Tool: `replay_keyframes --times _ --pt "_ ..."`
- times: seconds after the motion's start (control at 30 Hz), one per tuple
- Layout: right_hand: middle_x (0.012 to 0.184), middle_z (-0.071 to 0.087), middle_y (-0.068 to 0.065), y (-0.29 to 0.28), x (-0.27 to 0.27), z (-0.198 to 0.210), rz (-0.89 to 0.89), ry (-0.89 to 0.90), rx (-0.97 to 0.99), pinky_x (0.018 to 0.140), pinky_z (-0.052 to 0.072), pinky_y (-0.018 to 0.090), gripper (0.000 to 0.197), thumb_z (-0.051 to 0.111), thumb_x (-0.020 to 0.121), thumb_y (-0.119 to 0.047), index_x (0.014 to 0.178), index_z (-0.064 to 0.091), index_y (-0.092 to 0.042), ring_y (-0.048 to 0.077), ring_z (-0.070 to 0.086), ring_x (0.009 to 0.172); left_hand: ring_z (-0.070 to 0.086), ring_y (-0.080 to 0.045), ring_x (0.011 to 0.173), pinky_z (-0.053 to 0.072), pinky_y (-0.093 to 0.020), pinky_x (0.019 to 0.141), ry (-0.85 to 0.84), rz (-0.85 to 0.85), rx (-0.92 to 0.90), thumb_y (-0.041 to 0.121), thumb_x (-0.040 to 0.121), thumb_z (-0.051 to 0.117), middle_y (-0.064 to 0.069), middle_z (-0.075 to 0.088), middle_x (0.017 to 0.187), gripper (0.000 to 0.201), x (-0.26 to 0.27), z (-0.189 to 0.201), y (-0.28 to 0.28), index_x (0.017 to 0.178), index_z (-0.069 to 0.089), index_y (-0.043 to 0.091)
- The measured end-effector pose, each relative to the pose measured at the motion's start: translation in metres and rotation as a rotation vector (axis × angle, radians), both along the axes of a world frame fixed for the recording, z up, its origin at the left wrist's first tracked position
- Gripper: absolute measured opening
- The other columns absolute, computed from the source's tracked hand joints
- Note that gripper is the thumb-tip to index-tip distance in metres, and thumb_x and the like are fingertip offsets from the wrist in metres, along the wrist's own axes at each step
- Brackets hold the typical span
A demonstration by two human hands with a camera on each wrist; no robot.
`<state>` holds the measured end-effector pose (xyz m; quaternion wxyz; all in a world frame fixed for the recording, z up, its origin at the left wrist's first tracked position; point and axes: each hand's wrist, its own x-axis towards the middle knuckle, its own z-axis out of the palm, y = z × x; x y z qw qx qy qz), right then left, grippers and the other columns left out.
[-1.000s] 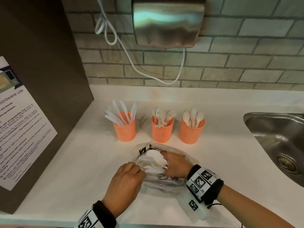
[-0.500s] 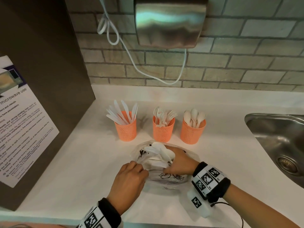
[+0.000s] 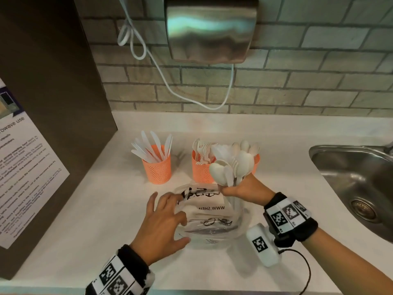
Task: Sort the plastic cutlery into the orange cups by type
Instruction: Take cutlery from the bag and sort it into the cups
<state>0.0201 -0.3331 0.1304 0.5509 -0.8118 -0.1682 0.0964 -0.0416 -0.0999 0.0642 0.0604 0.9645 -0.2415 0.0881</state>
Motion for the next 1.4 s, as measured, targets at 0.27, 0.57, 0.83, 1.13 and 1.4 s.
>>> replay_keyframes --times 0.27,0.57,0.83,1.13,1.4 --pt "0.083 0.068 -0.011 -0.023 -0.005 0.015 -0.12 -0.016 0.173 0.075 0.051 0.015 0.038 0.072 0.073 0.001 0.092 0.06 -0.029 -0.006 0.063 0.077 0.008 -0.023 0.143 0.022 -0.038 0.112 0.362 0.071 -0.163 0.081 0.052 0.037 -0.001 0.007 0.156 0.075 0.022 0.003 -0.007 0.106 0.058 0.034" --pt "0.082 0.062 -0.006 0.004 -0.014 0.001 -0.019 -0.043 0.052 0.067 0.052 0.013 0.042 0.065 0.074 0.011 0.088 0.055 -0.027 -0.006 0.061 0.069 0.037 -0.022 0.124 0.038 -0.03 0.094 0.289 0.01 -0.212 0.07 0.064 0.044 0.0 0.036 0.138 0.052 0.019 -0.007 -0.011 0.092 0.065 0.031" --pt "0.069 0.061 -0.02 0.042 -0.013 -0.045 0.175 -0.029 -0.143 0.06 0.041 0.005 0.038 0.067 0.065 0.002 0.09 0.053 -0.024 -0.01 0.057 0.064 0.034 -0.021 0.128 0.038 -0.026 0.101 0.389 0.151 -0.152 0.05 0.072 0.063 0.003 0.018 0.149 0.055 0.006 0.004 0.003 0.121 0.051 0.028" --pt "0.117 0.062 0.007 0.032 -0.002 -0.055 0.23 -0.045 -0.842 0.077 0.048 0.028 0.057 0.067 0.076 -0.026 0.127 0.046 -0.012 0.023 0.058 0.098 0.055 -0.012 0.102 0.045 -0.019 0.081 0.29 0.216 -0.301 0.034 0.075 0.067 0.006 0.03 0.135 0.067 0.005 0.017 0.009 0.133 0.039 0.015" --pt "0.103 0.06 0.011 0.029 0.001 -0.068 0.276 -0.011 -0.968 0.07 0.037 0.03 0.03 0.056 0.084 -0.024 0.11 0.051 -0.01 0.021 0.051 0.085 0.053 -0.009 0.099 0.041 -0.016 0.077 0.294 0.221 -0.345 0.043 0.075 0.068 0.008 0.033 0.132 0.067 0.003 0.022 0.005 0.131 0.042 0.016"
